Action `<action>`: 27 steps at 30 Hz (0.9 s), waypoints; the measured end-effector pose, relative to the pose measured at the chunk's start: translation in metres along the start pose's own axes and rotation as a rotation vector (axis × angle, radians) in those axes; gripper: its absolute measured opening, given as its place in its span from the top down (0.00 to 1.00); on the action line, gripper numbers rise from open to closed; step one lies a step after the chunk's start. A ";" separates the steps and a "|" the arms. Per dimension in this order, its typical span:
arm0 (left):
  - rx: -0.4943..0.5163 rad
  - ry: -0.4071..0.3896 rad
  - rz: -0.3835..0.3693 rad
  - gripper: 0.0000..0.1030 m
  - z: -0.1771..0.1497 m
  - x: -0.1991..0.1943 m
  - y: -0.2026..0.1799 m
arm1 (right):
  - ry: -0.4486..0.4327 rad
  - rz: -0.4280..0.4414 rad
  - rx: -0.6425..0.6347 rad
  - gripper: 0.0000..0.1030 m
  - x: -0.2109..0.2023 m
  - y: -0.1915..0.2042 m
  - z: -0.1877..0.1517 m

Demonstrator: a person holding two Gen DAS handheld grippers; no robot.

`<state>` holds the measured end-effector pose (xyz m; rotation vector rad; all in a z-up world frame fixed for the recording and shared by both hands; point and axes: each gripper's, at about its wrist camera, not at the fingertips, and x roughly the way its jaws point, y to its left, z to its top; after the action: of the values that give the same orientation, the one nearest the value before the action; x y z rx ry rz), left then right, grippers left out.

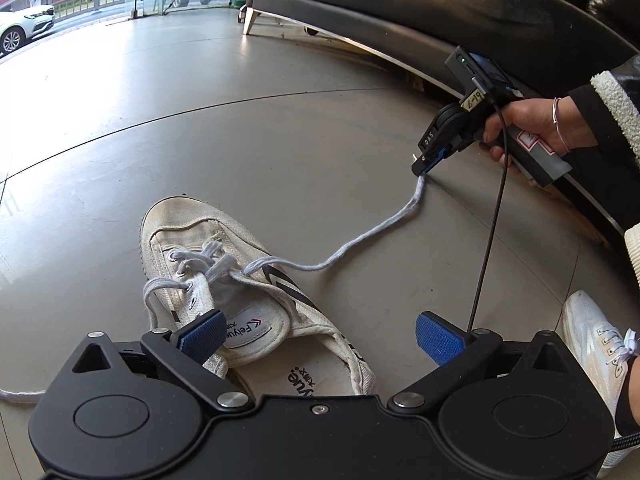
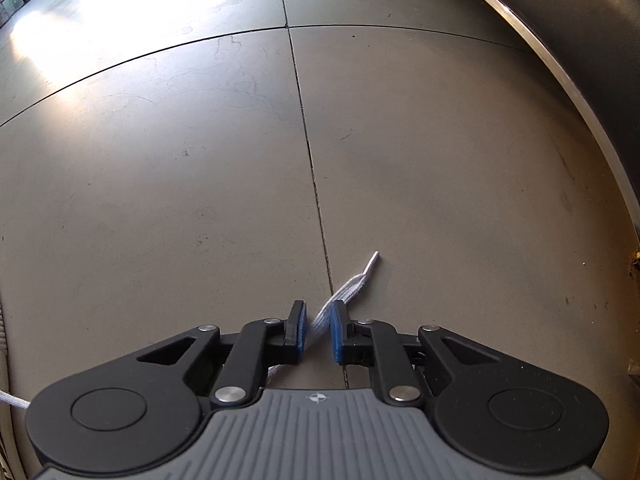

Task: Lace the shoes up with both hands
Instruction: 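Grasp the loose white lace tip on the floor with the right gripper, then bring the lace tip to the eyelets with the right gripper while the left gripper approaches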

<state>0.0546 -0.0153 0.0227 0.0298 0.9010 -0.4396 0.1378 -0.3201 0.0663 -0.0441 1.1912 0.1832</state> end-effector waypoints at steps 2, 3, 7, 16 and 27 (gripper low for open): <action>-0.006 -0.005 0.003 0.05 0.000 -0.003 0.003 | -0.028 0.062 -0.048 0.98 -0.008 0.000 -0.007; -0.011 -0.006 0.006 0.10 0.001 -0.004 0.004 | -0.040 0.098 -0.080 0.98 -0.016 0.014 -0.009; -0.041 -0.009 0.012 0.21 0.001 -0.012 0.013 | -0.080 0.211 -0.207 0.98 -0.045 0.066 -0.022; -0.124 -0.068 0.037 0.22 0.001 -0.040 0.030 | -0.115 0.520 -0.506 0.98 -0.077 0.193 0.008; 0.096 -0.036 0.183 0.42 -0.004 -0.024 0.025 | -0.118 0.524 -0.920 0.97 -0.090 0.266 -0.025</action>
<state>0.0479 0.0169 0.0349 0.1905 0.8329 -0.3116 0.0392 -0.0725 0.1568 -0.5202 0.8955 1.1688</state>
